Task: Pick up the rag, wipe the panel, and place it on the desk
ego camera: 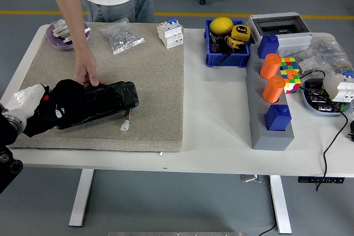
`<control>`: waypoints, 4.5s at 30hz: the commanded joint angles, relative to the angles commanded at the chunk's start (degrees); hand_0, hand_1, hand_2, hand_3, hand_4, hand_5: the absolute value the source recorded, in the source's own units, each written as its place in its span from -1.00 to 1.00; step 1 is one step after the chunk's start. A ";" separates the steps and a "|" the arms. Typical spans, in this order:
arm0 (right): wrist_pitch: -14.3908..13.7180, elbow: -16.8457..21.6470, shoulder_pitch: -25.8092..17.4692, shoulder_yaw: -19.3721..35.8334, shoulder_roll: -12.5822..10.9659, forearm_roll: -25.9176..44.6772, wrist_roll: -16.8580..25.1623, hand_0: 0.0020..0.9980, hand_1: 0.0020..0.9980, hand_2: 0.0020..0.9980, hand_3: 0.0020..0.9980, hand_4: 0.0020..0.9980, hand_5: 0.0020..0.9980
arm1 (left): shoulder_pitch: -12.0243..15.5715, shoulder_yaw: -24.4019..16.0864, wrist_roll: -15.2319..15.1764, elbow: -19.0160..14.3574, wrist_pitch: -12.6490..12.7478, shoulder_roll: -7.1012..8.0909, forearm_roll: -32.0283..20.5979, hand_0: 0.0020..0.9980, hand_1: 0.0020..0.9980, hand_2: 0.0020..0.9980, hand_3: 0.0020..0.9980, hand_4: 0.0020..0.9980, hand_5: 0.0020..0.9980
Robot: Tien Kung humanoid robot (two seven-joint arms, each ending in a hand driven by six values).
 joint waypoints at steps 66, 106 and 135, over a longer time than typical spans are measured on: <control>-0.46 0.84 1.10 -0.26 0.38 -1.18 -0.40 0.51 0.22 0.27 0.23 1.00 0.25 | -10.09 2.09 -17.32 26.47 6.78 -1.08 -15.35 0.21 0.52 0.34 0.15 0.43 -0.96; -0.31 0.34 0.53 -1.11 0.63 -0.12 -0.29 0.51 0.21 0.27 0.22 1.00 0.24 | -2.13 -14.75 -26.15 14.15 0.00 1.66 -33.63 0.27 0.52 0.54 0.20 0.62 -0.57; -0.31 0.32 -0.18 -1.38 1.02 -0.05 -0.39 0.51 0.21 0.27 0.22 1.00 0.24 | 0.32 -24.08 -40.24 16.87 -2.18 -9.03 -62.70 0.17 0.34 0.24 0.18 0.58 -0.72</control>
